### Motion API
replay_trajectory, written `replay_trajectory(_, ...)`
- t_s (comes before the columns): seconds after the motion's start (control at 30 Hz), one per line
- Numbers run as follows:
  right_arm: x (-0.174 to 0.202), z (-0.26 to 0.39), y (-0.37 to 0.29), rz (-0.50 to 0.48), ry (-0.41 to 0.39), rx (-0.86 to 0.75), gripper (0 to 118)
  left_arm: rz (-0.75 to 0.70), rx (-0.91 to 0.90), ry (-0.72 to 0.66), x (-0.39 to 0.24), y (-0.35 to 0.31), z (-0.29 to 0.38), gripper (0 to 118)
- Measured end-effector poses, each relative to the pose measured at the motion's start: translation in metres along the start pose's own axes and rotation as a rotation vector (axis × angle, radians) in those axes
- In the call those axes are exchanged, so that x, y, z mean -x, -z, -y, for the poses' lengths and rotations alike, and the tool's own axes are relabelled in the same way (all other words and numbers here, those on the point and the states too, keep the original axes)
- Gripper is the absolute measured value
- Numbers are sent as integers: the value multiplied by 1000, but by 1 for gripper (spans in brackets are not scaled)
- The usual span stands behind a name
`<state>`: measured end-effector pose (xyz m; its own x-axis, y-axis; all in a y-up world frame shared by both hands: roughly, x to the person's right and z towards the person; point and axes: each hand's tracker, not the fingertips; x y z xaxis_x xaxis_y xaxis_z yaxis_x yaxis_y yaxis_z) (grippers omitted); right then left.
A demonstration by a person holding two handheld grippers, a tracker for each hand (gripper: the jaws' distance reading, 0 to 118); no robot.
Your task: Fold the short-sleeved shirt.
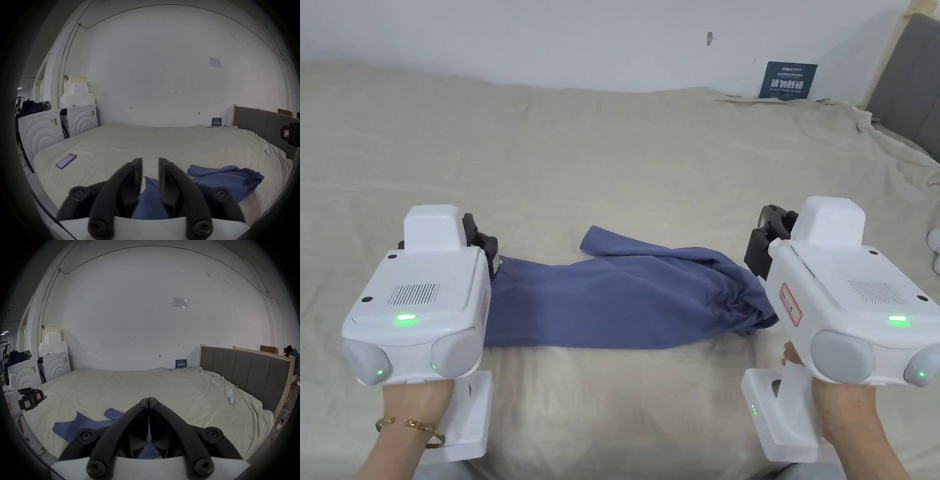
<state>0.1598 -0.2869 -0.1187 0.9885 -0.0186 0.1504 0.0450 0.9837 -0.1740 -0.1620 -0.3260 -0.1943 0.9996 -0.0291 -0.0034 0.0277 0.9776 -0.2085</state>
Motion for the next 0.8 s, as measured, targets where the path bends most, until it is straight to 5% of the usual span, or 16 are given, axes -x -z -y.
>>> replay_trajectory(0.13,1,3,-1,-9,1,4,0,10,2,13,-2,-4,3,0)
replay_trajectory(0.5,0,4,-1,-3,7,25,1,33,-7,4,-7,-11,5,0)
replay_trajectory(0.57,-2,2,3,-8,24,39,19,38,-4,-4,-6,-10,3,0)
replay_trajectory(0.63,-4,-2,10,-3,21,64,69,41,-5,-6,-5,-10,2,0)
replay_trajectory(0.67,-5,-4,16,1,14,85,84,40,-6,-3,-5,-9,2,0)
replay_trajectory(0.8,-9,-16,49,-23,-42,170,93,39,1,-8,-4,-6,0,0)
